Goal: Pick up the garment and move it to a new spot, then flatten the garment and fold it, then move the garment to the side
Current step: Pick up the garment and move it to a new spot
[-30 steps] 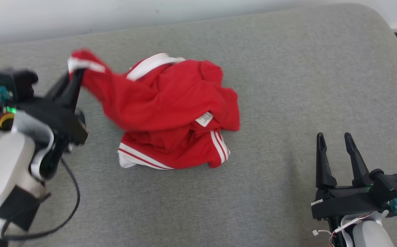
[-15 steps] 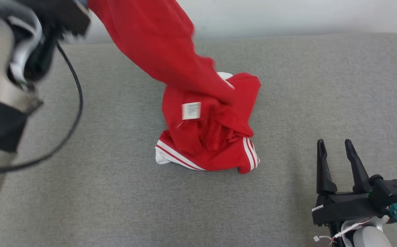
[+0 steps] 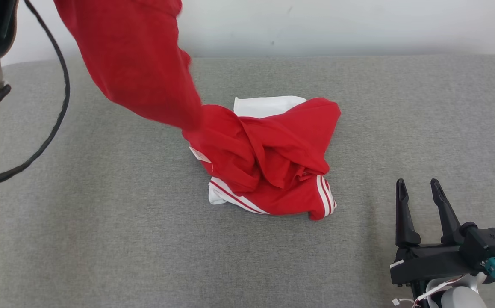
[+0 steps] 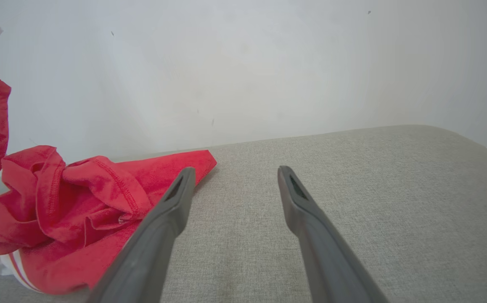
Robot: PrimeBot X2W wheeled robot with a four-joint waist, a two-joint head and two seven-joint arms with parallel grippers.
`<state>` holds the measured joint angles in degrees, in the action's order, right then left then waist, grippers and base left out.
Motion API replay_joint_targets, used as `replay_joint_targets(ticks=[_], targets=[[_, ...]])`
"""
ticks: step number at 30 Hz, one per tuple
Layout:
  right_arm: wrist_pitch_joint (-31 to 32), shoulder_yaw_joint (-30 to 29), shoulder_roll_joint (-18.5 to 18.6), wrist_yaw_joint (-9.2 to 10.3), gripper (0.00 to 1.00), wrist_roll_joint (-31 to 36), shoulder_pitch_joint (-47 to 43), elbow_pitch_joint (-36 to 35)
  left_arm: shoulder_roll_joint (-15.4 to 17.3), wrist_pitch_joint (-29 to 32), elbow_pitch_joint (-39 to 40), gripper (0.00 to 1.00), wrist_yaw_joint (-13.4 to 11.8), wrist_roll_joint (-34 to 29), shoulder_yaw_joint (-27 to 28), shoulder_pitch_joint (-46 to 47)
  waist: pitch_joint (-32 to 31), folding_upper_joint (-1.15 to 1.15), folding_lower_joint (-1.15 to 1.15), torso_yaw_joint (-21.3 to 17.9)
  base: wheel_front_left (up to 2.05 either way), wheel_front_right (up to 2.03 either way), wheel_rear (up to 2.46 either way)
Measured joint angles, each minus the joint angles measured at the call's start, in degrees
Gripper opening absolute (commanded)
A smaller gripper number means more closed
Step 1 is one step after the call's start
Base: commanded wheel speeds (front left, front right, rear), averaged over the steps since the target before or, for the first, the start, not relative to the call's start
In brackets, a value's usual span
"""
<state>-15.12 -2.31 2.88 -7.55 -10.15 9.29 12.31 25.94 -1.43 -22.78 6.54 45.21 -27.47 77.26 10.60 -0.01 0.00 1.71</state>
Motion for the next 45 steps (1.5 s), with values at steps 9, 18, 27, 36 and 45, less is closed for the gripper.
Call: replay_joint_targets(ticks=[9, 18, 27, 36, 45], targets=[[0.0, 0.1, 0.0, 0.00, 1.00, 2.1, -0.1, -1.4, 2.1, -2.4, -0.8, 0.00, -0.8, 0.3, 1.2, -4.1, 0.4, 0.00, 0.00, 3.0, 0.00, 0.00, 0.00], [0.0, -0.3, 0.5, 0.00, 1.00, 5.5, 0.3, -3.5, 4.1, -6.4, -1.8, 0.00, -1.7, 1.7, 3.9, -9.3, 2.0, 0.00, 0.00, 9.4, 0.00, 0.00, 0.00], [1.1, 1.4, 2.9, 0.00, 1.00, 7.0, 1.4, -7.4, 7.3, -9.3, -5.1, 0.00, -2.0, 2.9, 6.4, -12.4, 4.0, 0.00, 0.00, 16.3, 0.00, 0.00, 0.00], [4.0, 1.8, 4.8, 0.00, 1.00, 7.2, 1.3, -12.4, 8.2, -11.1, -8.4, 0.00, -1.0, 4.4, 7.8, -13.7, 7.3, 0.00, 0.00, 18.4, 0.00, 0.00, 0.00], [6.3, 1.7, 5.6, 0.00, 1.00, 8.2, 1.2, -16.6, 6.3, -12.7, -16.9, 0.00, -0.5, 4.1, 6.8, -19.4, 9.7, 0.01, 0.01, 15.9, 0.00, 0.00, 0.00]])
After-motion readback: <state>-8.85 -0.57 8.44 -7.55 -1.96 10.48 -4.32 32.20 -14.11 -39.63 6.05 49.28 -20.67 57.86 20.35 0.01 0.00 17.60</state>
